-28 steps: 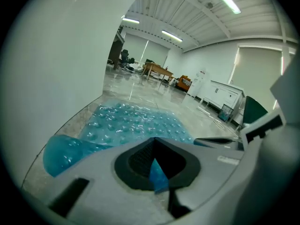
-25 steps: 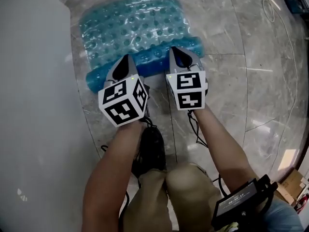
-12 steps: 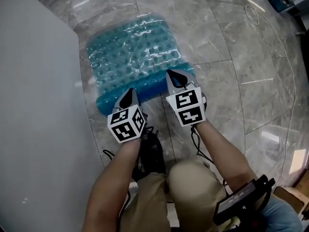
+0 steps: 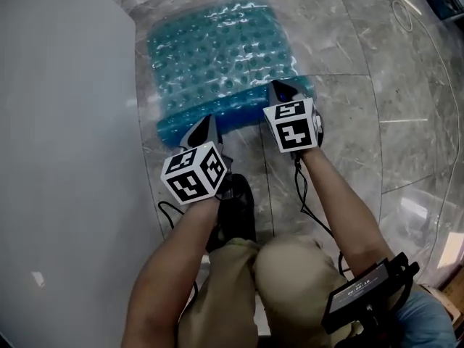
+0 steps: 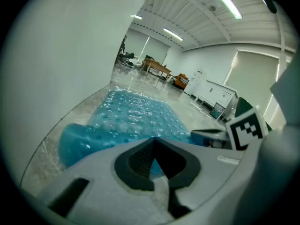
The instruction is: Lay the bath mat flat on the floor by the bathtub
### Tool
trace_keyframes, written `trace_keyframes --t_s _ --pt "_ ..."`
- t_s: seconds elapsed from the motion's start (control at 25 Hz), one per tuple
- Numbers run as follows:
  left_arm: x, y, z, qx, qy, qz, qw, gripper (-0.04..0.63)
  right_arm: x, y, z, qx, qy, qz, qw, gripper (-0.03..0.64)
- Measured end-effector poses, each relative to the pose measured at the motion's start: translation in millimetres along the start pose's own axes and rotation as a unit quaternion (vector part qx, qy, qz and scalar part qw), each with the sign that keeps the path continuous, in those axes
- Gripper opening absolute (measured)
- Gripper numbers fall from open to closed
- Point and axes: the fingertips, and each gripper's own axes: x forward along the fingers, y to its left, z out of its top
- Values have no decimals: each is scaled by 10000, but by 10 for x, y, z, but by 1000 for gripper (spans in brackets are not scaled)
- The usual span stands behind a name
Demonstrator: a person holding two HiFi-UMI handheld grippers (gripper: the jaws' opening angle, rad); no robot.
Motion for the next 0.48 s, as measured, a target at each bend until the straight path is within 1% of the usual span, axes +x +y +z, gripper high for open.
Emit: trace_keyframes --t_s 0.08,0.16,0.24,0.32,0.36,0.4,0.48 --pt "-17 68 61 97 -73 197 9997 6 -151 54 -102 -97 -98 -41 9999 5" --pt "12 106 95 230 -43 307 9993 8 -301 97 -216 -212 -114 -87 9997 5" --pt "32 121 64 214 71 327 9992 6 -422 146 -349 -281 -48 -66 9996 5" --pt "25 137 -55 137 267 371 9989 8 -528 201 -483 -371 -30 12 9993 6" --pt "20 138 -126 192 372 405 9983 6 -577 219 -515 -446 -70 66 9990 6" --pt "15 131 -186 324 452 434 9975 6 -627 229 -501 -492 -140 145 9986 6" --pt "-4 106 -254 567 475 443 9963 6 -724 225 -330 -357 -411 327 9980 6"
